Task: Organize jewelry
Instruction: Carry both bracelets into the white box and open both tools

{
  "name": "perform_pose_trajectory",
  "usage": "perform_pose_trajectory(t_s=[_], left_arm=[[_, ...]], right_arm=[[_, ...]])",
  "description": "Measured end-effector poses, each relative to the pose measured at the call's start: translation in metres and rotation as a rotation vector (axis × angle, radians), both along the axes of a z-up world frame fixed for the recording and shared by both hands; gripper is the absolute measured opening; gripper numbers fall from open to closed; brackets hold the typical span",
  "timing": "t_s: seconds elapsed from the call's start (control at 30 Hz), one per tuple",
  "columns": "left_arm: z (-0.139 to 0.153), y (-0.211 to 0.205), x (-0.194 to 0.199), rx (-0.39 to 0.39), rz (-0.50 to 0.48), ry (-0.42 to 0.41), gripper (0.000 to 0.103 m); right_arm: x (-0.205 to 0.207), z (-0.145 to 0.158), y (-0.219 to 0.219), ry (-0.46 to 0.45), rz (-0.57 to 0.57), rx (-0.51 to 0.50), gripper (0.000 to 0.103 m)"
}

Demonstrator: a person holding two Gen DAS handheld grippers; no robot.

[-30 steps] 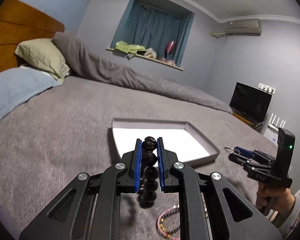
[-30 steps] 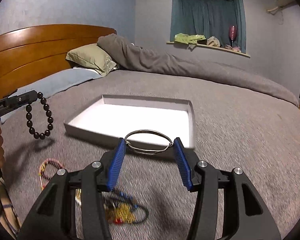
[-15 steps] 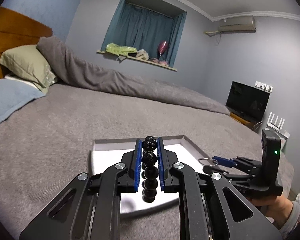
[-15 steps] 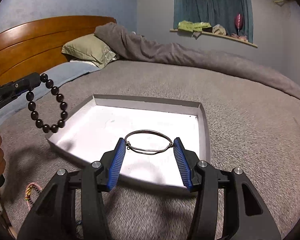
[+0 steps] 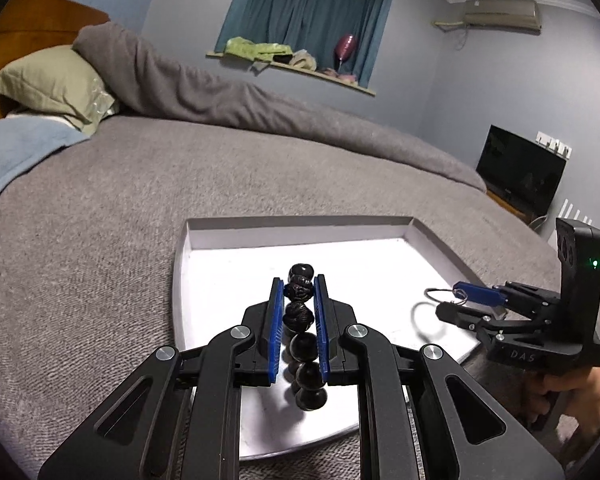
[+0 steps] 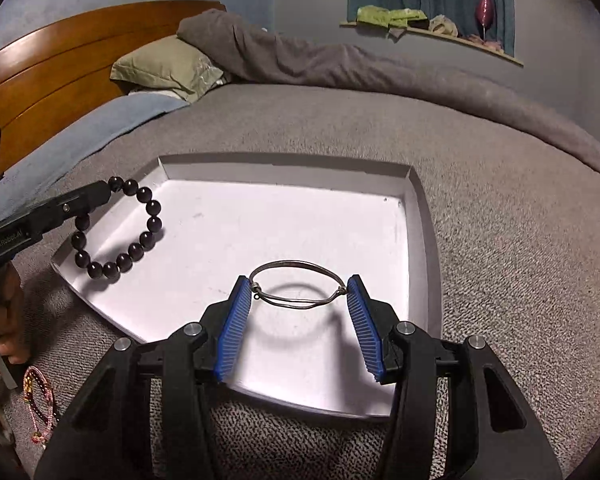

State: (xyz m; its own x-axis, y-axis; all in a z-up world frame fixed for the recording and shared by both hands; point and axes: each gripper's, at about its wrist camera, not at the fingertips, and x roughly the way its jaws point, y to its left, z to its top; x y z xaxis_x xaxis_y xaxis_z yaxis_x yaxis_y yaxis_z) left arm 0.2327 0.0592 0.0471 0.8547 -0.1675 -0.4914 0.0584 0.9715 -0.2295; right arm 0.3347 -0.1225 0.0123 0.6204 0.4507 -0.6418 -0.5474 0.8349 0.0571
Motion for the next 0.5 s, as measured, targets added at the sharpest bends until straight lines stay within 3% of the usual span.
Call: perform_pose_trajectory(t_s=[0.1, 0.23, 0.27, 0.33, 0.43, 0.5], left_arm=[[-0.002, 0.002, 0.003, 0.017, 0.024, 0.021, 0.016], [-0.004, 0.003, 0.003, 0.03, 0.051, 0.035, 0.043], [-0.003, 0.002, 0.002, 0.032, 0.049, 0.03, 0.045], [-0.001, 0.0, 0.0, 0.051, 0.051, 0.019, 0.062], [0.002, -0.005, -0.004, 0.081, 0.044, -0.008, 0.077], [0.004, -0.009, -0.008, 0.1, 0.038, -0.021, 0.081]], right_arm=[[0.001, -0.004, 0.003, 0.005, 0.0, -0.017, 0.05], [-0.001, -0.004, 0.003, -0.004, 0.0, -0.021, 0.051], [-0.003, -0.003, 0.002, -0.011, 0.003, -0.015, 0.056], [-0.006, -0.001, 0.001, -0.031, 0.008, -0.005, 0.063], [-0.012, 0.002, -0.001, -0.055, 0.011, 0.005, 0.063], [-0.016, 0.004, -0.003, -0.07, 0.011, 0.016, 0.063]])
